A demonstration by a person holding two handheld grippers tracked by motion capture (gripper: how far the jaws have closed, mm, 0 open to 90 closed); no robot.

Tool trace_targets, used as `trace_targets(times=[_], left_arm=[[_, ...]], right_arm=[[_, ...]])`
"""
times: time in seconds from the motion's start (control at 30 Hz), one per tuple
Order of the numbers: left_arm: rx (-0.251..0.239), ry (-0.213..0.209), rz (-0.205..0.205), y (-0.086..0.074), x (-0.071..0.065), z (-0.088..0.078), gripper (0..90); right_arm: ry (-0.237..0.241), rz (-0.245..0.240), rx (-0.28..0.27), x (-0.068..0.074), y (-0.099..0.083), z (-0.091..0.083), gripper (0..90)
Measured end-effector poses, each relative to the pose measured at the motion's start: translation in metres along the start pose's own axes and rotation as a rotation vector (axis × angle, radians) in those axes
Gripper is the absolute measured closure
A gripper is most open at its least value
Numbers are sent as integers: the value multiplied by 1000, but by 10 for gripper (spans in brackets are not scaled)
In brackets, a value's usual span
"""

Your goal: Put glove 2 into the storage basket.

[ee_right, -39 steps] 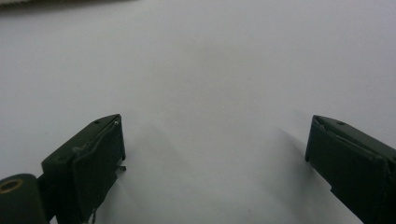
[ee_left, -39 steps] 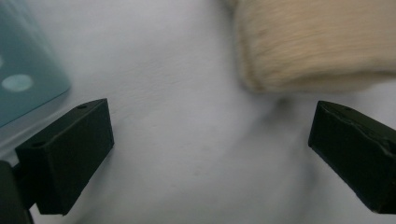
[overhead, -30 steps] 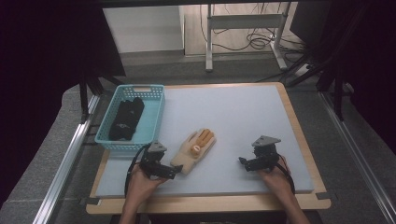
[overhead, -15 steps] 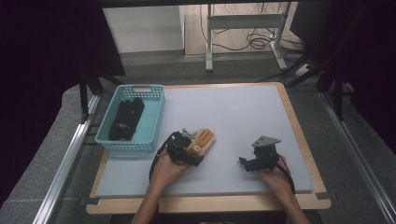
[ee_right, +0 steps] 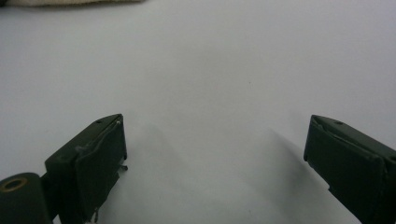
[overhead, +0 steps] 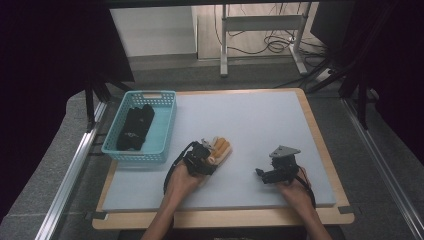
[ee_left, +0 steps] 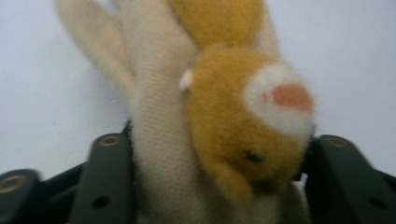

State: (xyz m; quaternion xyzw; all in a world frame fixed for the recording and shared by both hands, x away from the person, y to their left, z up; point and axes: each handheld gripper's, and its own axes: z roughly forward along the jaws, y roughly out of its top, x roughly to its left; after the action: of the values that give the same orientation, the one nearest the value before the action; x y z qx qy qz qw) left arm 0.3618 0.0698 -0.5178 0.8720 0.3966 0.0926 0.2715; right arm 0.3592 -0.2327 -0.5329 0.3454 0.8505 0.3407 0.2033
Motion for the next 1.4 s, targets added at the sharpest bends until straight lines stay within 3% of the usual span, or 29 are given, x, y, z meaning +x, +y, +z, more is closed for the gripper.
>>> trace_targets(times=[0.2,0.63,1.03,1.4], left_arm=[[-25,-3,-11,3,5,-8,573],[-64,10,-61,21,33,-43,580],[-98,119,-162,32,80,-91,572],[-102,249,-303,19,140,-128,565]], right_arm=[[-2,-4,0,0,0,0,55],[0,0,1,0,0,0,56],[0,-2,0,0,0,0,57],[-1,-3,0,0,0,0,57]])
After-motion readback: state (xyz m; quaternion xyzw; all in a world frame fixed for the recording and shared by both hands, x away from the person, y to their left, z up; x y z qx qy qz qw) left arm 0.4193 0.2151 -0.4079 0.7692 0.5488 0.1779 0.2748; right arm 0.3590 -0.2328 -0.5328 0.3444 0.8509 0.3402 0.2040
